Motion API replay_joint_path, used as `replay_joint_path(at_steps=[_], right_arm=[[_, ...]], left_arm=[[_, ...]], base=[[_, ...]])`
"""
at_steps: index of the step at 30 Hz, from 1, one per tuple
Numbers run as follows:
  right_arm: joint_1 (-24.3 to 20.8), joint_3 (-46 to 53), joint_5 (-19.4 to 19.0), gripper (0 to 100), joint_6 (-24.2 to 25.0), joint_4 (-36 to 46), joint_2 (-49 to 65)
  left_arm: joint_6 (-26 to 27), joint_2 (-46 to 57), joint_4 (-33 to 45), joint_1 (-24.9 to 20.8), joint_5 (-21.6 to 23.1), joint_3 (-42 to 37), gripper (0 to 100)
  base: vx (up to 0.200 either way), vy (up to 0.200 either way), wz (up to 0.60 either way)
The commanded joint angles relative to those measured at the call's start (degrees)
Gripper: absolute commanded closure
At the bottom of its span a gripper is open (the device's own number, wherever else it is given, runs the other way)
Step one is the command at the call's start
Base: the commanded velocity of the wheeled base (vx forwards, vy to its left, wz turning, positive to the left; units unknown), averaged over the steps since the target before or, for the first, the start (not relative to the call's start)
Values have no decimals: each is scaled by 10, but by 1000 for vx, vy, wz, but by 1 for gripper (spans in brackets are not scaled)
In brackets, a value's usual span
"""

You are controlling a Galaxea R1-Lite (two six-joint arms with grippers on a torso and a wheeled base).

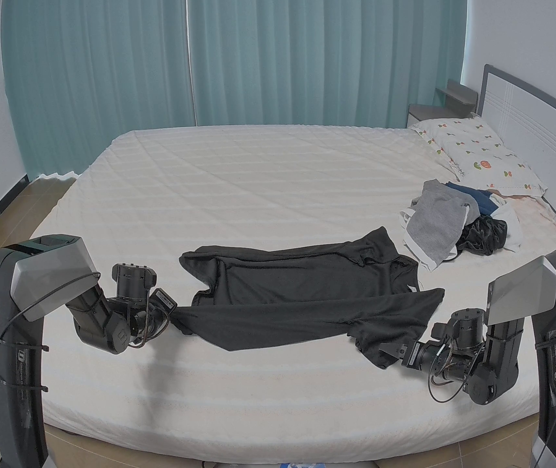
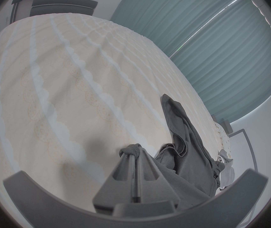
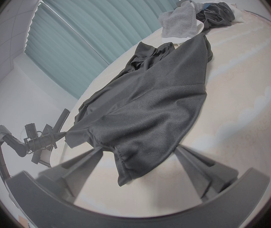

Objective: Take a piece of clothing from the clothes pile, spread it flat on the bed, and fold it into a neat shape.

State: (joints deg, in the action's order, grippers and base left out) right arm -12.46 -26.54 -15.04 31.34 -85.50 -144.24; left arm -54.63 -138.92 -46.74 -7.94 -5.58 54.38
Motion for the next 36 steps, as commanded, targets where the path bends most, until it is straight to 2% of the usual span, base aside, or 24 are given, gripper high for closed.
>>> replay_joint_path(at_steps=[1, 5, 13, 19, 21, 26, 30, 33, 36], right_arm=[[-1, -1, 6, 100, -1, 1, -1], [-5, -1, 34, 100, -4, 2, -2], [10, 25, 37, 100, -15, 2, 17], [53, 75, 23, 100, -39, 2, 68], [66, 93, -4, 100, -43, 2, 84], [82, 151, -24, 100, -102, 2, 117], [96, 198, -35, 100, -172, 3, 127], [112, 221, -35, 100, -229, 7, 124], [118, 236, -35, 100, -256, 17, 132]], left_arm=[[0, 0, 0, -1, 0, -1, 100], [0, 0, 0, 0, 0, -2, 100], [1, 0, 0, 0, 0, -3, 100], [3, 5, 1, -1, 0, -15, 100], [11, 11, 0, -3, 0, -24, 100], [75, 49, 3, -9, -15, -66, 100], [160, 88, 4, -30, -27, -127, 100], [232, 99, 6, -36, -73, -165, 100], [287, 103, 3, -41, -122, -192, 100]], base=[[0, 0, 0], [0, 0, 0], [0, 0, 0], [0, 0, 0], [0, 0, 0], [0, 0, 0], [0, 0, 0], [0, 0, 0], [0, 0, 0]])
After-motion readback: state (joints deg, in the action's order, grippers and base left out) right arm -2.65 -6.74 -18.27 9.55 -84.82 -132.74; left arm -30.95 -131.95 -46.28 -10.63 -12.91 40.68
